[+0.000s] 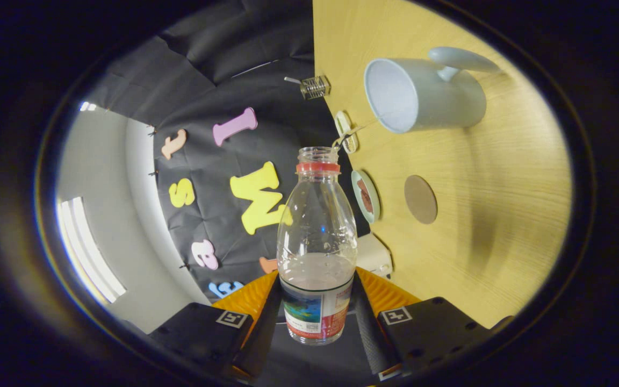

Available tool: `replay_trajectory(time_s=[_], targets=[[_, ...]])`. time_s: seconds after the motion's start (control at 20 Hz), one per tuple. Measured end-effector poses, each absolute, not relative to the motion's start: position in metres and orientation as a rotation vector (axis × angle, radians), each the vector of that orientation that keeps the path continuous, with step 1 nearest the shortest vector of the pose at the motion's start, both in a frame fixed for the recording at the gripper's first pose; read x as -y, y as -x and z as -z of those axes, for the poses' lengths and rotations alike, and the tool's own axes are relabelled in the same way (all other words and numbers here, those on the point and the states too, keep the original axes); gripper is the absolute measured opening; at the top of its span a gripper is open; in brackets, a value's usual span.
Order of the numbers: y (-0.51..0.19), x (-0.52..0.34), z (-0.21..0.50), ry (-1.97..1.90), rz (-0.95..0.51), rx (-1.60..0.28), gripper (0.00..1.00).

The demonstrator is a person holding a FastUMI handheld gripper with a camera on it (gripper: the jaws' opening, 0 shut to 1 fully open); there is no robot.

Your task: Take the bottle from table, then pour the juice into the cup, finally place the bottle on the coaster

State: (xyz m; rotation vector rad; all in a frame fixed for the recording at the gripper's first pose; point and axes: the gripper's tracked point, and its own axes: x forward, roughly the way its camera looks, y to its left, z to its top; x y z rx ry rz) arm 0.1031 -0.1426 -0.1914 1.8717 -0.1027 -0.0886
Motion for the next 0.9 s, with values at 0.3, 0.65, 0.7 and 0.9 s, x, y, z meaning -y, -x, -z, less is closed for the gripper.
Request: replay_trajectory(time_s=[0.3, 0.65, 0.7, 0.9], targets=[[-0.104, 0.143, 0.188, -1.918, 0.077, 0.124, 0.75], [-0.104, 0.143, 0.181, -1.975, 0.077, 0.142, 0.75], [-0.104, 0.144, 0.181, -1.983, 0.079, 0.15, 0.75], [-0.106, 0.143, 0.18, -2.014, 0.084, 0.16, 0.75]])
